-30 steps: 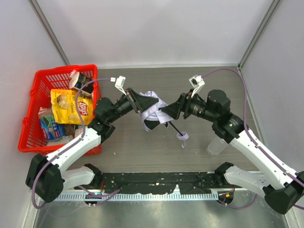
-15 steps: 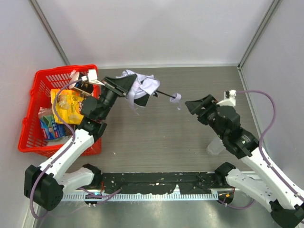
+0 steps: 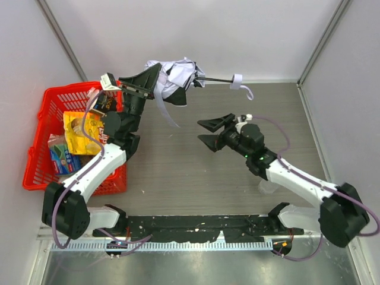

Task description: Put away the umbrella

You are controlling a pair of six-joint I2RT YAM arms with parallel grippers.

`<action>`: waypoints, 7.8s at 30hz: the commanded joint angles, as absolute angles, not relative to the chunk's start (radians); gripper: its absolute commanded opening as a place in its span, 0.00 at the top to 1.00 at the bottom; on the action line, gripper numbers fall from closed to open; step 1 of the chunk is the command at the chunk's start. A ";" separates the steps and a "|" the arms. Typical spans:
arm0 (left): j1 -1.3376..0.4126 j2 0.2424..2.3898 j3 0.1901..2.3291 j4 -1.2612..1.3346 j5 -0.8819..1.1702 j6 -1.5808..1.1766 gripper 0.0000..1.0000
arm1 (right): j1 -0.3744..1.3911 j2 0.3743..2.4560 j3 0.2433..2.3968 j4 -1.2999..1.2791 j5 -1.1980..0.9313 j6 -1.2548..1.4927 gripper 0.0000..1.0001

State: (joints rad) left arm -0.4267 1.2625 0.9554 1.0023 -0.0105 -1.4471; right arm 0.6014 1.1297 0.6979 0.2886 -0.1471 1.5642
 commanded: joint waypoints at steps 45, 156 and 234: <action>-0.425 1.436 1.045 1.468 0.087 -1.649 1.00 | 0.858 1.304 0.885 0.601 -0.167 2.135 0.32; -0.512 1.223 0.836 0.723 0.500 -1.557 1.00 | 0.397 1.313 0.601 1.387 -0.358 1.525 0.99; -0.637 1.229 1.038 -0.330 0.255 -1.175 1.00 | 1.319 1.417 1.391 -0.481 -0.006 -0.245 0.99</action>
State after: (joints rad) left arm -0.6163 1.2366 0.9649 -0.4473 0.3576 -1.0969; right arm 1.2480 1.3670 1.2778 -0.5808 0.2287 -0.2405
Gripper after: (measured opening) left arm 0.421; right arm 0.029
